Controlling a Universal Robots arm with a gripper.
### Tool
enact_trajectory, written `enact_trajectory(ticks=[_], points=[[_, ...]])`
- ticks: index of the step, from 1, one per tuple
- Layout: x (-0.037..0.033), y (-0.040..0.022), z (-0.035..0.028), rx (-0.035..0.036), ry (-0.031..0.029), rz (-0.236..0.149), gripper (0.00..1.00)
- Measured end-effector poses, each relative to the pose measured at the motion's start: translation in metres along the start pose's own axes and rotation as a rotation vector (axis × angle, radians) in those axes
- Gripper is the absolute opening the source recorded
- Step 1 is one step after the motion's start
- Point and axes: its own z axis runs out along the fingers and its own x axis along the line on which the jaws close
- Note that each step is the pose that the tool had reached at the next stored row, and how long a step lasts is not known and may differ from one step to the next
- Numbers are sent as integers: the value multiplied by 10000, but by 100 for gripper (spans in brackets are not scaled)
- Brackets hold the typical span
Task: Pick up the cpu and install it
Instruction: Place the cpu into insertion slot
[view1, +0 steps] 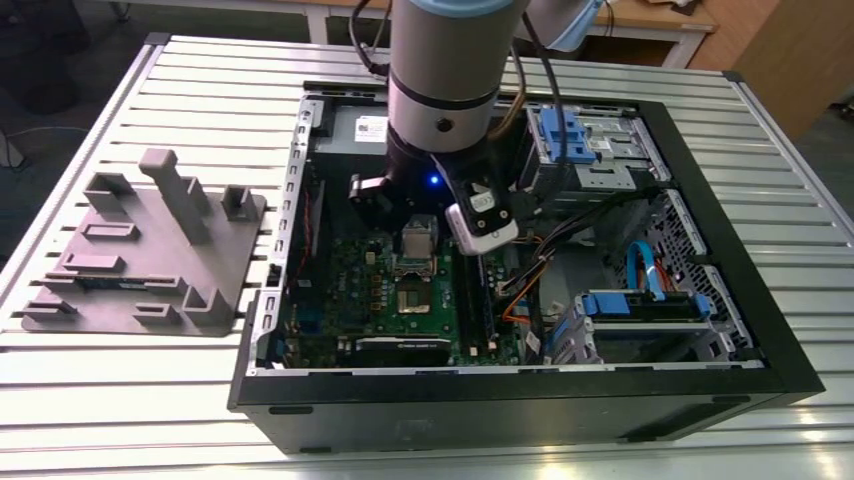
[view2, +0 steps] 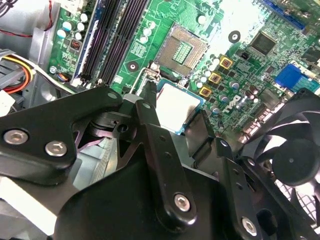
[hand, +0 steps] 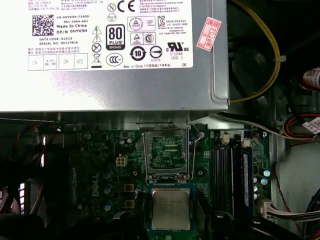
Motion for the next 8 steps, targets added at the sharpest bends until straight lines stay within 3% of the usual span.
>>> enact_trajectory(ticks=[8], points=[[29,-6,103,0,1,-1,47]])
